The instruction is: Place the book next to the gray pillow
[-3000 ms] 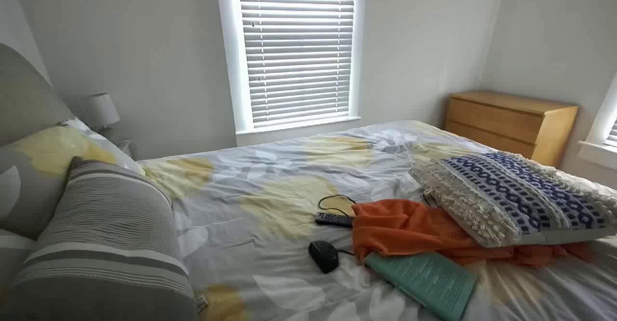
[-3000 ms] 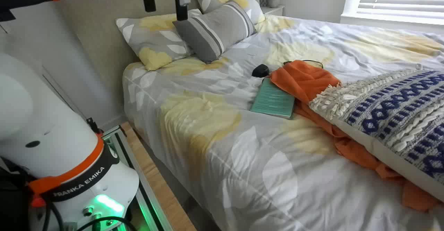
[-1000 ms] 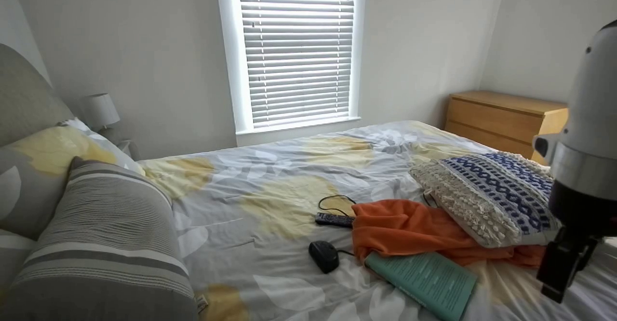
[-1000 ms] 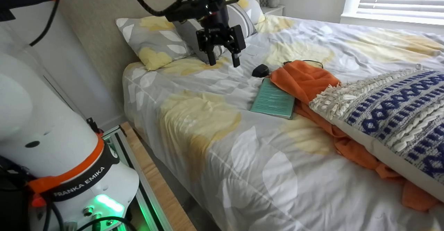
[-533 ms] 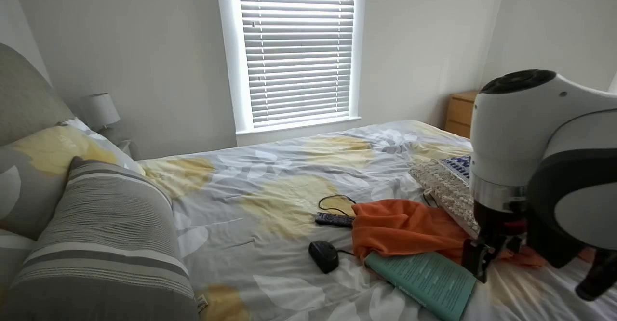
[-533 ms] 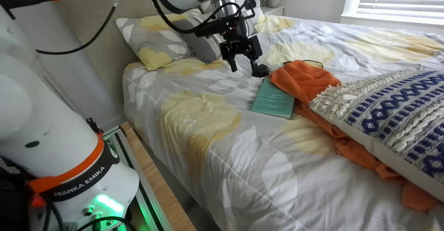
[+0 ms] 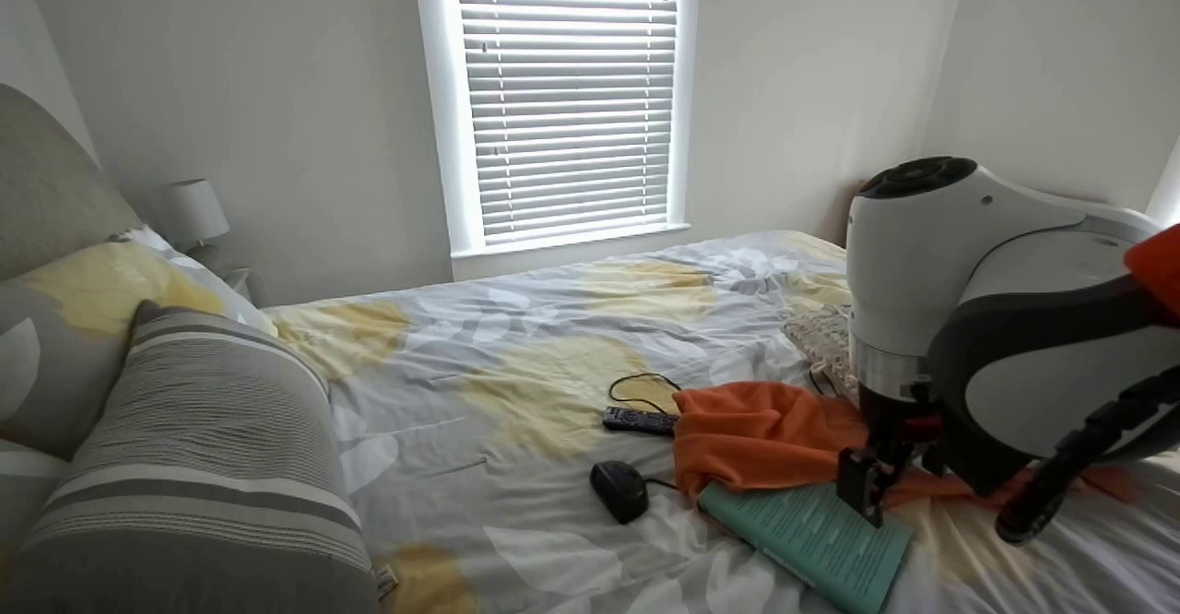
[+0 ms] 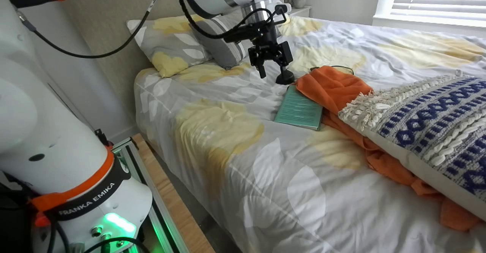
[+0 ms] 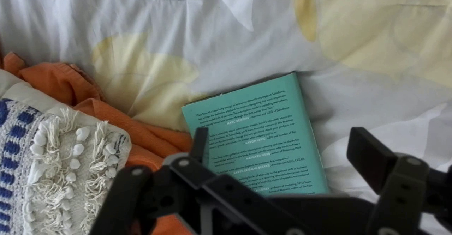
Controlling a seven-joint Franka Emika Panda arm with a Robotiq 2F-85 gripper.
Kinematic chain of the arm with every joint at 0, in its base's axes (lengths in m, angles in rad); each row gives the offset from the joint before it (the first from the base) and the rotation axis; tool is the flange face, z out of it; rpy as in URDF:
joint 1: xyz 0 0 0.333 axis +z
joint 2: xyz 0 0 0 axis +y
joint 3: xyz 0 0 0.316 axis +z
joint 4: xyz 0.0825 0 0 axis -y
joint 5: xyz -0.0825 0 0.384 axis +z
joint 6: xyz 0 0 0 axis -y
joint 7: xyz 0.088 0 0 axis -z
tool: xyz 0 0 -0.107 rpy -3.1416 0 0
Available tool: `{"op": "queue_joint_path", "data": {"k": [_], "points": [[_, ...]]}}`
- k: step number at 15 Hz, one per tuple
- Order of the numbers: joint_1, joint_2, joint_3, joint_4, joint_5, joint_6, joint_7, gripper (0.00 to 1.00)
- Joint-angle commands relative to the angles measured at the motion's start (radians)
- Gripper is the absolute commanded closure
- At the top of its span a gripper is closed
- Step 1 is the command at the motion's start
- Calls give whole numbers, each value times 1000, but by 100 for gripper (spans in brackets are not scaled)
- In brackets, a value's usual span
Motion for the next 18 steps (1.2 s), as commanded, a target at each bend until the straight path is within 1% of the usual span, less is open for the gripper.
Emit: {"op": "queue_joint_path", "data": {"k": [1,4,5,6,7,8,10,13,16,18], "points": [[34,-1,-34,0,10,1,-7,0],[34,-1,-34,1,10,1,-7,0],[44,14,-37,13,-15,-3,21,0],[75,42,-63,33,-141,5,120,0],[89,60,-68,44,-185,10,131,0],[113,82,-77,59,-256,3,175,0],[140,121,-77,83,-333,10,222,0],[178,187,-75,128,-384,24,316,0],[215,252,-92,165,-458,24,441,0],[227,294,-95,179,-495,22,488,0]]}}
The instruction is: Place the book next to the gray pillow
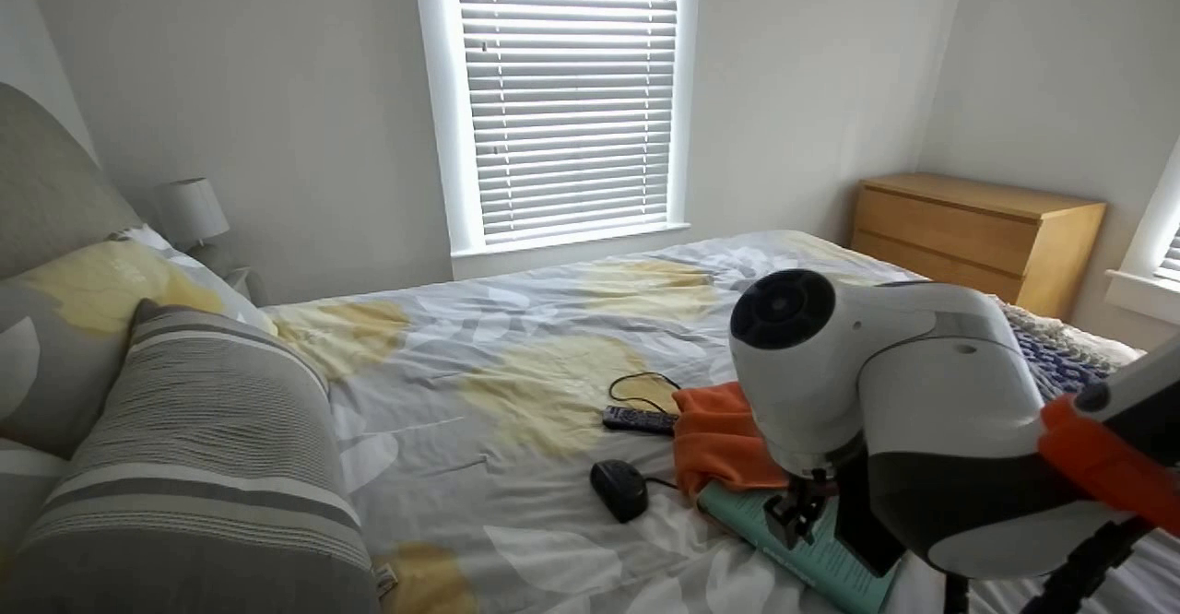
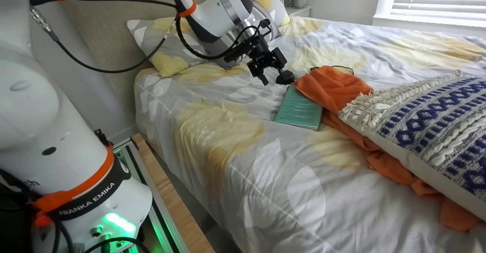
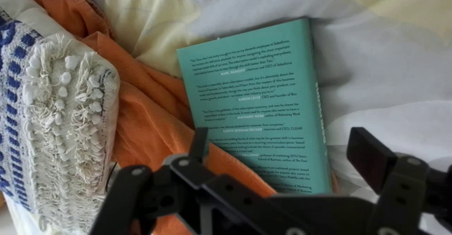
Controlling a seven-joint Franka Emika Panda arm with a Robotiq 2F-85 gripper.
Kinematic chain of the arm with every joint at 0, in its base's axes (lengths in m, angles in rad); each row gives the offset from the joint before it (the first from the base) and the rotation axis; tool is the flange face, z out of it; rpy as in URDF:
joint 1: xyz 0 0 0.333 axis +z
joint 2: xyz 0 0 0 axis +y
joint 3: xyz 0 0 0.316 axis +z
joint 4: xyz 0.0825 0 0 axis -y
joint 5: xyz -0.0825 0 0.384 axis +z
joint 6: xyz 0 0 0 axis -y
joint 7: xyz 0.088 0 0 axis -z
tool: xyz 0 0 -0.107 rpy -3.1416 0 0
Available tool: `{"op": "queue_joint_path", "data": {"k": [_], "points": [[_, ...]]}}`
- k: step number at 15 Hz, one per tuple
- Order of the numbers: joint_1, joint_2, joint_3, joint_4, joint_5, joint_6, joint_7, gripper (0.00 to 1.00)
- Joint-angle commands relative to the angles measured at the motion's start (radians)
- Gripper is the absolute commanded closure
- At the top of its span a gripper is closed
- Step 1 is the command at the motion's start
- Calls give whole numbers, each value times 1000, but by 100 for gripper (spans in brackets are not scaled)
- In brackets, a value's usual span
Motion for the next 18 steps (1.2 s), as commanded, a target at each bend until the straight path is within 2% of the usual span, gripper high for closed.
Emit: {"op": "queue_joint_path", "data": {"k": [1,9,18], "points": [[42,104,-35,49,-102,23,131,0],[69,235,-43,110,-291,-11,350,0],[45,330,-30,148,-476,-4,500,0]]}}
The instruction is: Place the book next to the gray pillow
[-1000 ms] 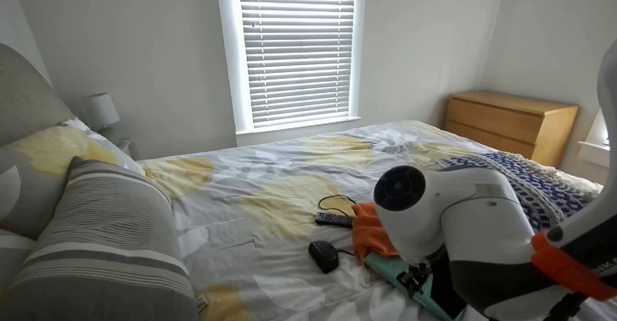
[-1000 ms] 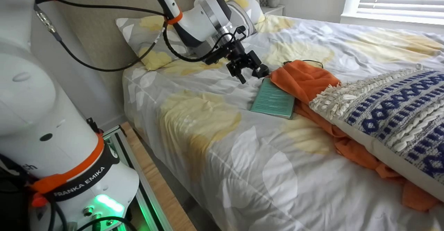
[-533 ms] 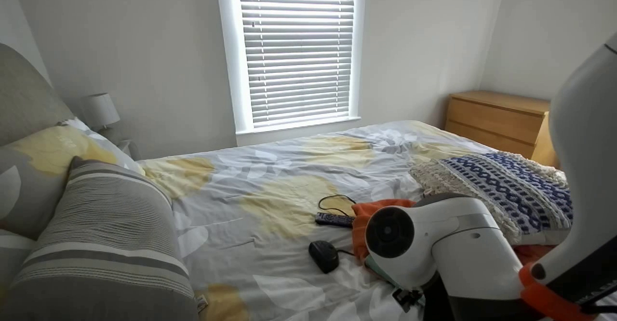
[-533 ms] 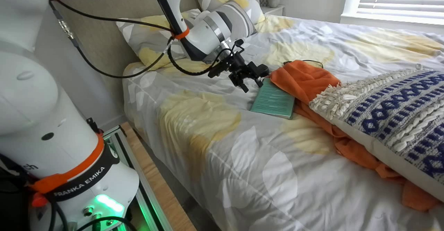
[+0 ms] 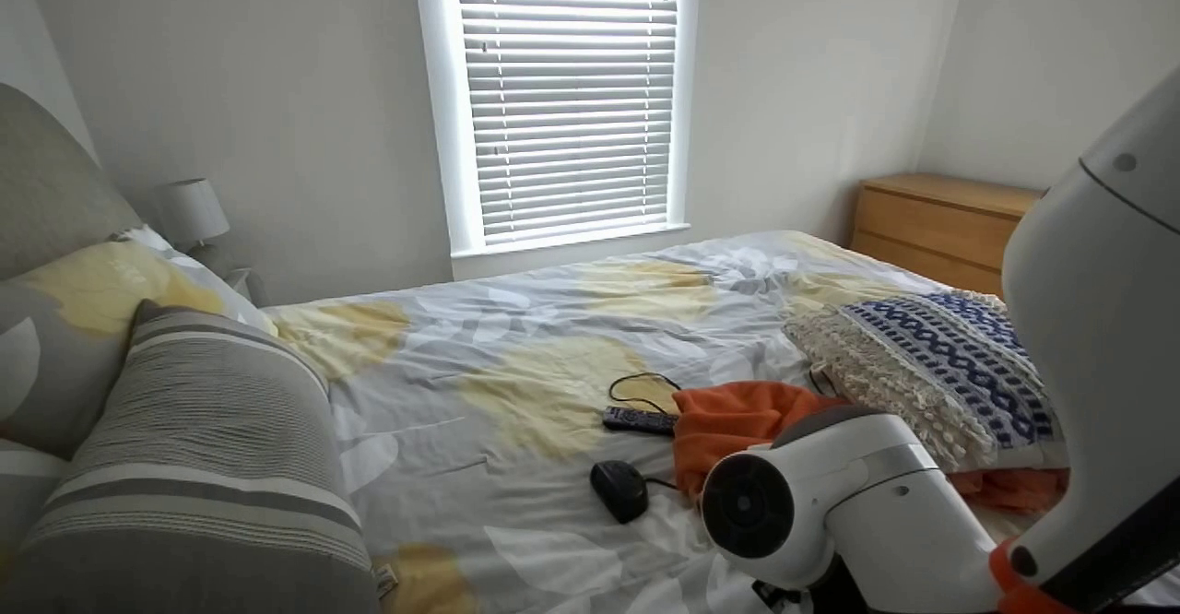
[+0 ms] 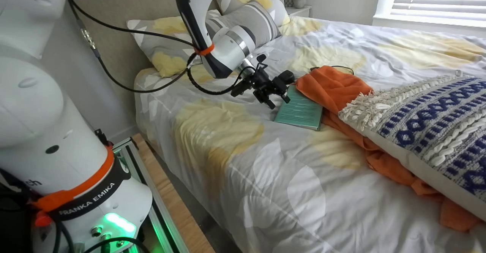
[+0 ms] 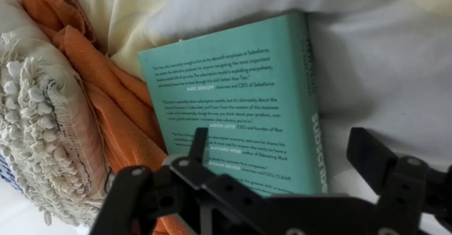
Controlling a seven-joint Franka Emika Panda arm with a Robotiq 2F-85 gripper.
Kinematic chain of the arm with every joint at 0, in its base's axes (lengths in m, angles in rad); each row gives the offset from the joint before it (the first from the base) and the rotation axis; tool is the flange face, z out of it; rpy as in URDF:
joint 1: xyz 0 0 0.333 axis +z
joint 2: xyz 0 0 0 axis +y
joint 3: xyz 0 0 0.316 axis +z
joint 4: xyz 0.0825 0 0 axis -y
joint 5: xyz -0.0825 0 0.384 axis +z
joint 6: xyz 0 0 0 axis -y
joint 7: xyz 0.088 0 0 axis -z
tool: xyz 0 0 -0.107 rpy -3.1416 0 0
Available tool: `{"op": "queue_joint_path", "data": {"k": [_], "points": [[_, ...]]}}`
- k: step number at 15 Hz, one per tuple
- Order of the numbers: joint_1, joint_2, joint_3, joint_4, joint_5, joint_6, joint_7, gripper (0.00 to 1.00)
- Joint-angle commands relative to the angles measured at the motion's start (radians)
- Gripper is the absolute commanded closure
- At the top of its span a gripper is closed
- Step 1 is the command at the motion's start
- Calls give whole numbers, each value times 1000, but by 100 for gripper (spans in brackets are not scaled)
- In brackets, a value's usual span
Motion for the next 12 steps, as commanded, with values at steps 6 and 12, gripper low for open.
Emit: {"op": "queue_joint_path", "data": {"k": [6,12], "points": [[-29,88,15,34,-213,-28,98,0],[-49,92,26,25,-299,-83,92,0]]}}
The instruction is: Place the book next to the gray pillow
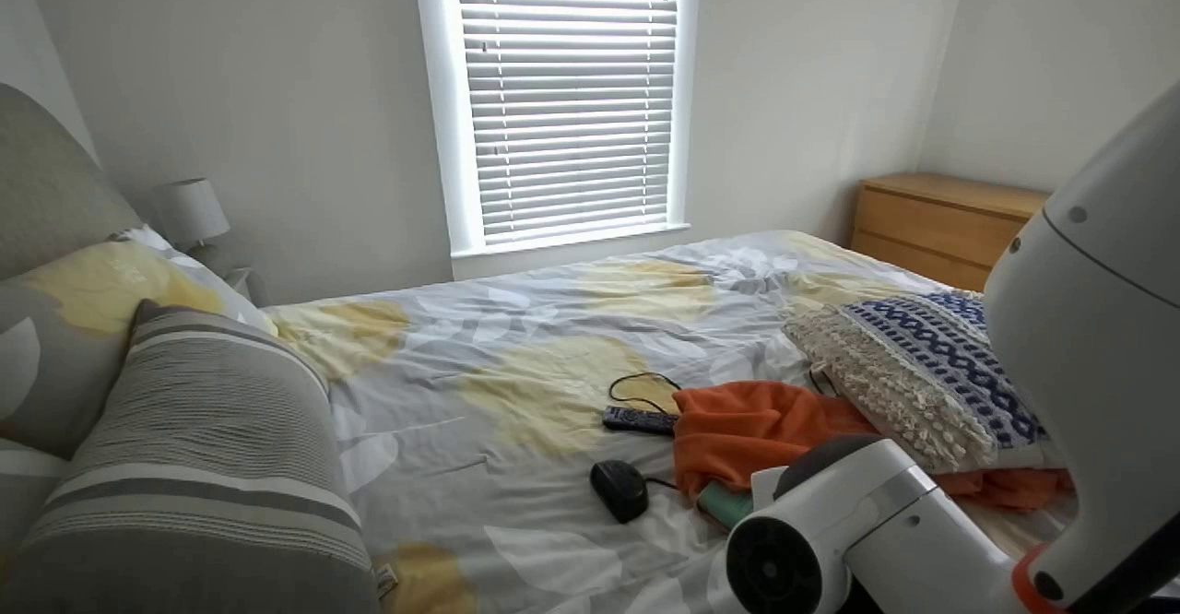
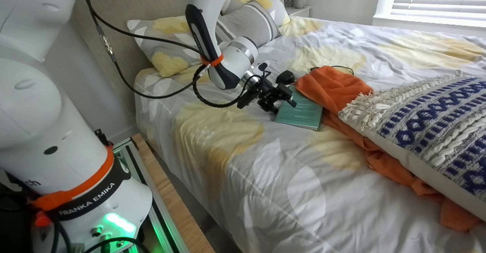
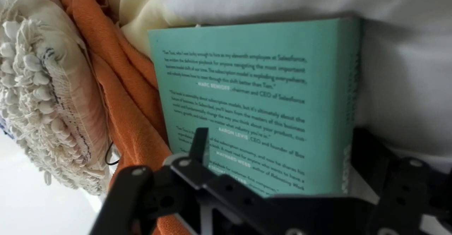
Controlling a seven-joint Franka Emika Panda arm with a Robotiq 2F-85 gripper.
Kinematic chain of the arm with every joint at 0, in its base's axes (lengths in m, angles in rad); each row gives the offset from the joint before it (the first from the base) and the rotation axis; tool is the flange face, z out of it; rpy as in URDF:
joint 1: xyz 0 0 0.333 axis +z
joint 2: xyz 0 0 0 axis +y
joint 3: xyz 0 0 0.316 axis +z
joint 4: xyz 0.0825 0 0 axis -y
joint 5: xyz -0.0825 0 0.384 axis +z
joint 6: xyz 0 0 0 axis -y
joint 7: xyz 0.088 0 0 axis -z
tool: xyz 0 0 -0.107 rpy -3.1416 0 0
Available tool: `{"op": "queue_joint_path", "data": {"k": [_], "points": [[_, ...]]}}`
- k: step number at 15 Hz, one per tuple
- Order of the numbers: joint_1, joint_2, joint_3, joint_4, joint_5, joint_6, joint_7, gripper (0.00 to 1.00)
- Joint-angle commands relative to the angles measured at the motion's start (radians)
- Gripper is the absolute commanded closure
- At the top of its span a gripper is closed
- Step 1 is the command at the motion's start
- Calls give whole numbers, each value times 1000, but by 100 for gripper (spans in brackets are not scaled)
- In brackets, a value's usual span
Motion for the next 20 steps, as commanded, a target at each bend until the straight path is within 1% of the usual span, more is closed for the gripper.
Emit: {"op": "queue_joint_path", "data": {"k": [1,4,5,6,8,9,10,14,15,20], "points": [[-28,26,24,4,-67,-57,18,0],[-32,37,32,1,-87,-95,24,0],[-30,42,37,1,-95,-110,28,4],[-30,46,40,3,-103,-124,30,26],[-35,48,54,0,-102,-145,28,32],[-35,47,58,-2,-101,-156,28,39],[-36,46,63,-4,-97,-165,25,49],[-47,19,75,-16,-84,-182,24,78],[-51,7,78,-22,-79,-189,22,84],[-69,-97,96,-67,-47,-235,-5,93]]}}
